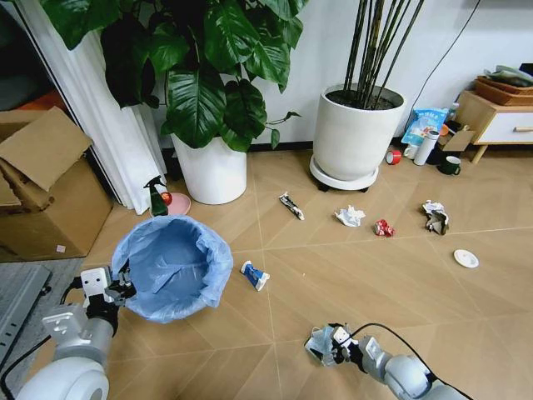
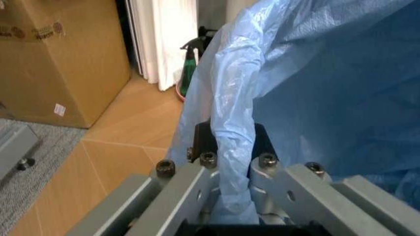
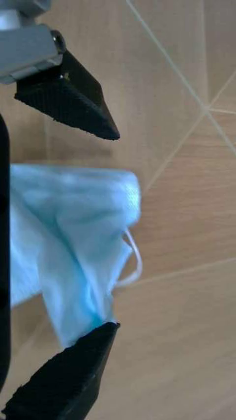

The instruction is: Pick up the trash bin and place the garbage on the floor into it.

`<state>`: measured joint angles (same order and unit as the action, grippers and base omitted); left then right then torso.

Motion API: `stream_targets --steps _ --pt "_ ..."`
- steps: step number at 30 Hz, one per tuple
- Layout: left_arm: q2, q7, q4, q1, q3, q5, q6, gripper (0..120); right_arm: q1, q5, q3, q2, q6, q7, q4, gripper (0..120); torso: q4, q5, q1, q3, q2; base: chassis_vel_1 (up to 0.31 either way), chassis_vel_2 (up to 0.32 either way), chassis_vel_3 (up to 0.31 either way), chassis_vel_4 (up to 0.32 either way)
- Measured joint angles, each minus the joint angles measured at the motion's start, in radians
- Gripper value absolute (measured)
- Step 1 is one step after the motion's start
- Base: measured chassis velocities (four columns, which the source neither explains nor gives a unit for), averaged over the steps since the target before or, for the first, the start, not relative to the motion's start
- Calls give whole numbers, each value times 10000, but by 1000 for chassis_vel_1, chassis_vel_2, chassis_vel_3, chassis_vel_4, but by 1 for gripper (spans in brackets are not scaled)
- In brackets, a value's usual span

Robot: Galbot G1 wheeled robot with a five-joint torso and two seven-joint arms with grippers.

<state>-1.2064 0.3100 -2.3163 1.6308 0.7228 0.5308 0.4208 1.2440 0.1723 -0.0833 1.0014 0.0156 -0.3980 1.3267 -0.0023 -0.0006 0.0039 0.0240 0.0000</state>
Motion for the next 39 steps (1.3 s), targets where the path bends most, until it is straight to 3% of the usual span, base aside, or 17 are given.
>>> stream_targets --steps 12,15,39 --pt "-187 34 40 -26 -92 -159 22 0 -152 -160 -1 165 -280 -88 -661 99 0 0 0 0 0 0 0 0 0" --pt "-201 37 41 -24 -92 -170 29 0 -242 -206 43 252 -357 -107 -782 92 0 -1 0 0 0 0 0 0 0" --pt "-107 49 6 -25 -80 -157 79 0 -789 -172 -6 837 -405 439 -949 3 0 0 0 0 0 0 0 0 0"
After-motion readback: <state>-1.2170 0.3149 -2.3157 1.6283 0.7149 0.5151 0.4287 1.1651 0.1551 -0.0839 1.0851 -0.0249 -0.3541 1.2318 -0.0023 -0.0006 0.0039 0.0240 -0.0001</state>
